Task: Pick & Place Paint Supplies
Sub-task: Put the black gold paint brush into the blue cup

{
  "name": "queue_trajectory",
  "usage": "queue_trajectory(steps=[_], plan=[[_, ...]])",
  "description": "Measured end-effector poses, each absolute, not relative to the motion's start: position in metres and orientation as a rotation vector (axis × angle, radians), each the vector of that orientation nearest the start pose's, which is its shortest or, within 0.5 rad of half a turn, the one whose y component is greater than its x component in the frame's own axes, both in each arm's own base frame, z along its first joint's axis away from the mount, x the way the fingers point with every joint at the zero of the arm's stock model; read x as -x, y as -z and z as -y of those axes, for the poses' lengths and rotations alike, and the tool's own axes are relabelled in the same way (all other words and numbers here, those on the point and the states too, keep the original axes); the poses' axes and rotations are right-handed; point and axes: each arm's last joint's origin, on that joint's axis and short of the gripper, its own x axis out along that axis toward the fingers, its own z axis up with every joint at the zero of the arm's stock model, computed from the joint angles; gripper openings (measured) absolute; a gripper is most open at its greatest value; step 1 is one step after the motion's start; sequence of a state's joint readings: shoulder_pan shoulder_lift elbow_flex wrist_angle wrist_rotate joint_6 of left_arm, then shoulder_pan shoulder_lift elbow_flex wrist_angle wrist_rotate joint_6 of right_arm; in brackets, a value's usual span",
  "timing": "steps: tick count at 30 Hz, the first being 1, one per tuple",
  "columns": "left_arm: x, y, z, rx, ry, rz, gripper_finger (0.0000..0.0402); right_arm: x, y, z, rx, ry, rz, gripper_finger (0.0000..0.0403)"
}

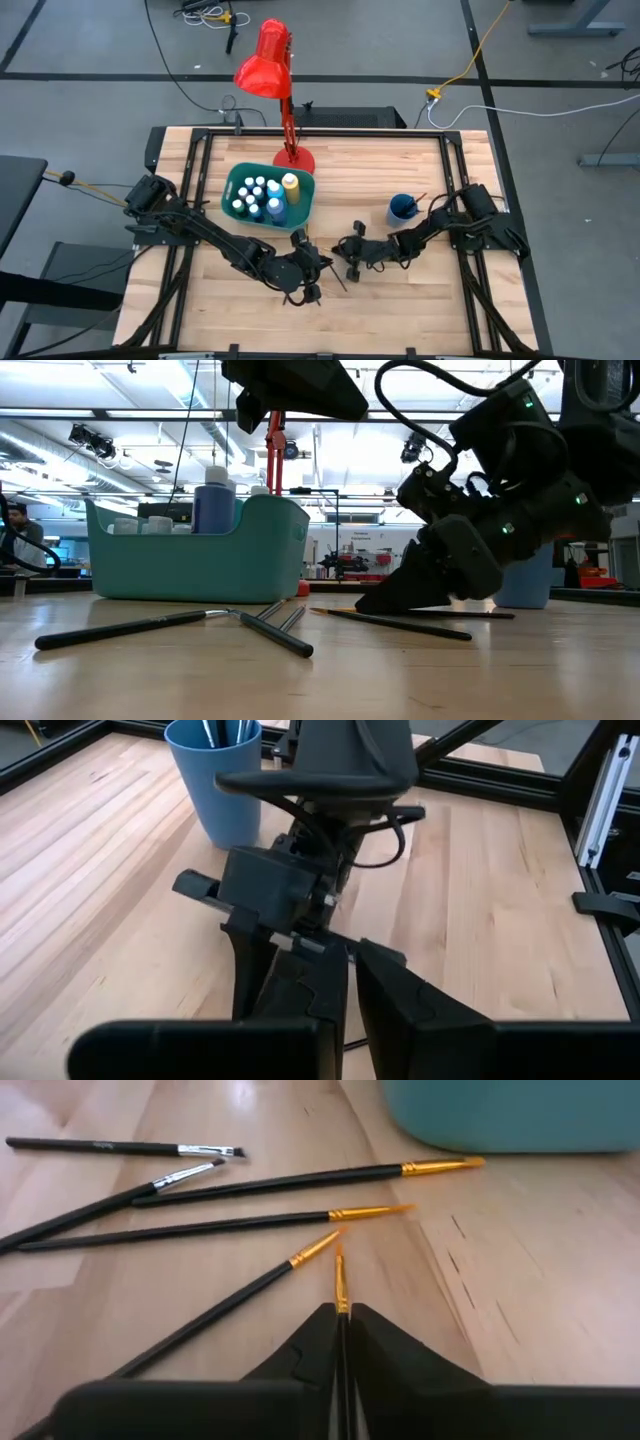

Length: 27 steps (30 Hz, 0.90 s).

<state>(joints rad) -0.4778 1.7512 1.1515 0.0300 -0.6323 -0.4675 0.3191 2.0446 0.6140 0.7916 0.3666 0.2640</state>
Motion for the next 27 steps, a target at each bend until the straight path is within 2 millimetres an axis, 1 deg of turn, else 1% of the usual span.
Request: queue_trajectory(steps=[9, 14, 16, 18, 22, 23, 27], plan=[[-0.3461, -0.2266, 0.16, 0.165, -0.256, -0.422, 0.0032, -0.2999, -0.0436, -0.0892, -0.074, 0.108, -0.551, 0.0101], [-0.3461, -0.2265, 0.16, 0.165, -0.256, -0.422, 0.0032, -0.3001, -0.0437, -0.0892, -0.083, 0.109, -0.55, 0.0107], [-0.3461, -0.2265, 0.1599, 0.165, -0.256, -0.422, 0.0032, -0.3, -0.0435, -0.0887, -0.073, 0.111, -0.552, 0.0099], [-0.3461, -0.2265, 0.1601, 0.165, -0.255, -0.423, 0.0032, -0.3002, -0.0431, -0.0874, -0.069, 0.12, -0.557, 0.0081], [-0.3461, -0.2265, 0.16, 0.165, -0.255, -0.423, 0.0032, -0.3006, -0.0428, -0.084, -0.07, 0.134, -0.566, 0.002], [-0.3461, -0.2265, 0.16, 0.165, -0.255, -0.423, 0.0032, -0.3008, -0.043, -0.0841, -0.068, 0.132, -0.563, 0.0014], [-0.346, -0.2264, 0.1601, 0.165, -0.254, -0.424, 0.0032, -0.3016, -0.0447, -0.0856, -0.085, 0.1, -0.535, 0.0015]])
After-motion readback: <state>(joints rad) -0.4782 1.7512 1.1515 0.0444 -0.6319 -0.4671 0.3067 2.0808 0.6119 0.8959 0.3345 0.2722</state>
